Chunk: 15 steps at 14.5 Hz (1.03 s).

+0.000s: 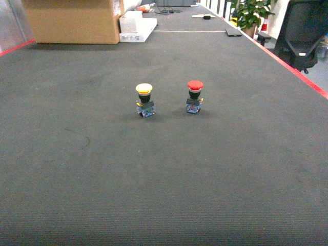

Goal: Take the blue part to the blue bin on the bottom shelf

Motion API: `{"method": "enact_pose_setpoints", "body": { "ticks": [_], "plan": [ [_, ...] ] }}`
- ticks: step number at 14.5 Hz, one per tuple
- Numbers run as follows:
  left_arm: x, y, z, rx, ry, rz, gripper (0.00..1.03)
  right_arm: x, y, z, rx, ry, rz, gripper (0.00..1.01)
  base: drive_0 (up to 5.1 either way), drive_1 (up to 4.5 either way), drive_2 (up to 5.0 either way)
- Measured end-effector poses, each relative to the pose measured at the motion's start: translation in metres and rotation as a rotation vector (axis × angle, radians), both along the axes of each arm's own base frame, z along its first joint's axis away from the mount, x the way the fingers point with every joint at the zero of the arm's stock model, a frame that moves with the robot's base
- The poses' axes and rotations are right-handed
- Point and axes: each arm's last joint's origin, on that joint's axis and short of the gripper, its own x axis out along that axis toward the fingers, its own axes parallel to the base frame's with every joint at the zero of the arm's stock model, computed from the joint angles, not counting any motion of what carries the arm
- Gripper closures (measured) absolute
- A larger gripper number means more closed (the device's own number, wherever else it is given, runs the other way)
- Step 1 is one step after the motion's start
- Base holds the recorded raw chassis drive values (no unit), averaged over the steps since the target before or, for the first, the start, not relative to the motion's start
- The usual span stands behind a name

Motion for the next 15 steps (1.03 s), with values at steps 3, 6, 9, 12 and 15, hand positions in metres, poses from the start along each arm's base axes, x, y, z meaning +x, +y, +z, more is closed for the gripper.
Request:
{"method": "enact_pose_setpoints", "body": {
  "ticks": [3,6,9,12,15],
  "plan": [
    [0.0,0.0,0.0,0.0,0.0,0.0,0.6,0.0,0.0,0.0,0.0,0.0,0.0,0.03,0.0,0.0,0.0],
    [0.0,0.0,0.0,0.0,0.0,0.0,0.6,0.0,0.0,0.0,0.0,0.0,0.0,0.03,0.0,0.0,0.0],
    [0.0,0.0,0.0,0.0,0.0,0.0,0.6,0.0,0.0,0.0,0.0,0.0,0.0,0.03,0.0,0.0,0.0],
    [0.0,0.0,0.0,0.0,0.0,0.0,0.6,0.0,0.0,0.0002,0.0,-0.001,0.0,0.03,0.0,0.0,0.0],
    [0.0,0.0,0.0,0.0,0.0,0.0,0.6,0.0,0.0,0.0,0.0,0.0,0.0,0.03,0.0,0.0,0.0]
  ]
}}
